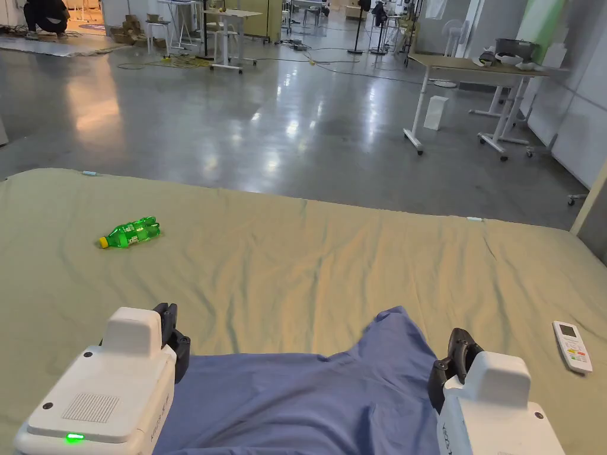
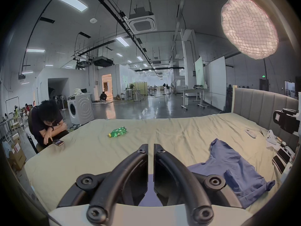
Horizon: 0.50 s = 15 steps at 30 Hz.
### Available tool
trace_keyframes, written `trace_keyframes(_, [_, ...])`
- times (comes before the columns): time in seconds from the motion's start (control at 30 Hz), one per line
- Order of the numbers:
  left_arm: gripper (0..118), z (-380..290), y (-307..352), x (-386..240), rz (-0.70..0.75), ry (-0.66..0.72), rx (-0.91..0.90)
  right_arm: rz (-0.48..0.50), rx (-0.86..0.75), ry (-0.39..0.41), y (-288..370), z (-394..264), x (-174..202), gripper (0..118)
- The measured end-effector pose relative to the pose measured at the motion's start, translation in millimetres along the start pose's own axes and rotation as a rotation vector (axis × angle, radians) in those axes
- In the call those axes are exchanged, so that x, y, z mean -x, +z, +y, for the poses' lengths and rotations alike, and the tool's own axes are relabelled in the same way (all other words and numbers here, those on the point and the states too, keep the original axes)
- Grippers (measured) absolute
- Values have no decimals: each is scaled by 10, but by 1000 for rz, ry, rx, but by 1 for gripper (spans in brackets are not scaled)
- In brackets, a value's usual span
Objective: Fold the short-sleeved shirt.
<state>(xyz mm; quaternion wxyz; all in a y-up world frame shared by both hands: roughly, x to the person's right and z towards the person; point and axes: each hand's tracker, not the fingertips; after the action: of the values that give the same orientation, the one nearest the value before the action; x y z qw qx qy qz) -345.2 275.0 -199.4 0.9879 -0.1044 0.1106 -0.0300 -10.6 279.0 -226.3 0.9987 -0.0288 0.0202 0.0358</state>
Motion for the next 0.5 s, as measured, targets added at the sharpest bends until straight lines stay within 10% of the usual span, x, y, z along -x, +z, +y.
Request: trace_keyframes(0.5, [1, -485, -916, 778, -7, 124, 417, 59, 56, 103, -202, -186, 137, 0])
